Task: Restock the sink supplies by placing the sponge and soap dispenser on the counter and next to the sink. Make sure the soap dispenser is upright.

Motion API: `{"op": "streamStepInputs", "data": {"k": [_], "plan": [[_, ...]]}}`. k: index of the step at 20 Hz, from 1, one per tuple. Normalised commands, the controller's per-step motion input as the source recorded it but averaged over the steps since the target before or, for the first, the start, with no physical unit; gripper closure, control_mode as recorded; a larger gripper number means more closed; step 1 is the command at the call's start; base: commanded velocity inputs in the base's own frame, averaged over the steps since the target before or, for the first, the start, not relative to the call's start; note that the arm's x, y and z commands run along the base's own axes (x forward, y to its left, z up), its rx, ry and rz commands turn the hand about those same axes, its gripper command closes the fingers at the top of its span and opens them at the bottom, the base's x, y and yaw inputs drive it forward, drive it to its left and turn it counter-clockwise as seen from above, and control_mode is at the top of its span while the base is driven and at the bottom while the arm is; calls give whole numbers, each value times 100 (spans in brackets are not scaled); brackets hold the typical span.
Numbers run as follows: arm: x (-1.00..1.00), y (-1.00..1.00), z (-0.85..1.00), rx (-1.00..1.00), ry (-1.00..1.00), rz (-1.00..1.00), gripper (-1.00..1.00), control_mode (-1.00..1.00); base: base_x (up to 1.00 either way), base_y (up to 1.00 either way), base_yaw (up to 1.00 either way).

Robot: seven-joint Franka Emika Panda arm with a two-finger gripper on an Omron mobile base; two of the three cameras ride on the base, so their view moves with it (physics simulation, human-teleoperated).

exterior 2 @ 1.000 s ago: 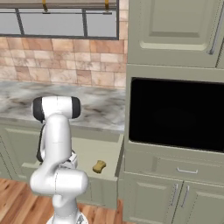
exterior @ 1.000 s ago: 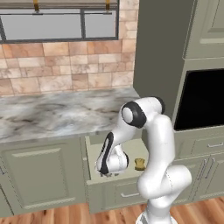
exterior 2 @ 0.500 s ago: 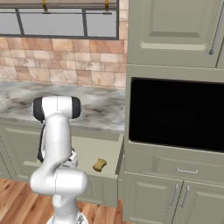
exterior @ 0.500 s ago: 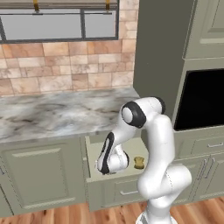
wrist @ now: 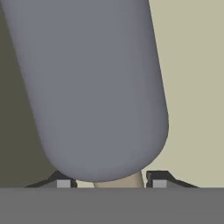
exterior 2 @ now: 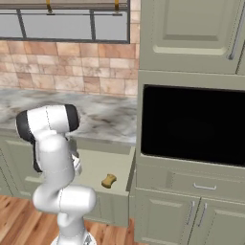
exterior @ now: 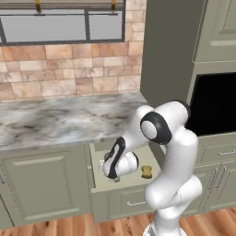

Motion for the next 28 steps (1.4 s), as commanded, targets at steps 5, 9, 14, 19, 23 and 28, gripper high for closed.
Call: {"op": "streamStepInputs", "data": {"k": [5, 9, 14, 19, 23, 28], "plan": [[0, -15, 100, 0, 0, -3, 100, -100, 0, 0, 0], [-14, -19, 94, 0, 0, -1, 100, -100, 0, 0, 0], [-45, -20, 90, 0, 0, 0, 100, -100, 0, 0, 0], [-59, -12, 100, 0, 0, -1, 100, -100, 0, 0, 0], [-63, 0, 100, 0, 0, 0, 100, -100, 0, 0, 0], [-50, 1, 81, 0, 5, -1, 100, -100, 0, 0, 0]]}}
